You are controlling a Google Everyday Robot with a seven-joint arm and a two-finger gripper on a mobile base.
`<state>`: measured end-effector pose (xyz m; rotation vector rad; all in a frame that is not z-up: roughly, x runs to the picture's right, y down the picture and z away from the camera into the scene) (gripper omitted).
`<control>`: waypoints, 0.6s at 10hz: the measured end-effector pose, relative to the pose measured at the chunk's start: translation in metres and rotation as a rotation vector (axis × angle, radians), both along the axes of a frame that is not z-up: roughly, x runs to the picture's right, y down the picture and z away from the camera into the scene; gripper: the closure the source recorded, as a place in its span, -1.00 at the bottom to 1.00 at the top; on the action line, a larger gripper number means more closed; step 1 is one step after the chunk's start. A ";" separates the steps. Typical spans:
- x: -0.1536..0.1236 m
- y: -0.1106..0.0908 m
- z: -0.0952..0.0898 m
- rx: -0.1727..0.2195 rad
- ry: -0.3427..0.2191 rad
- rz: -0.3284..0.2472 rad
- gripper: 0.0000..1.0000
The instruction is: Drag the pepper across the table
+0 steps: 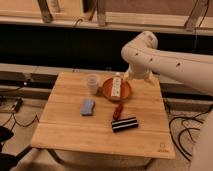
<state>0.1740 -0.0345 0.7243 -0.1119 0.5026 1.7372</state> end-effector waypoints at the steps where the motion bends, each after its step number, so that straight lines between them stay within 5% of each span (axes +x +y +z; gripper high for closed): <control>1: 0.000 0.006 -0.001 -0.016 -0.007 -0.017 -0.60; 6: -0.042 0.105 0.005 -0.248 -0.136 -0.241 -0.60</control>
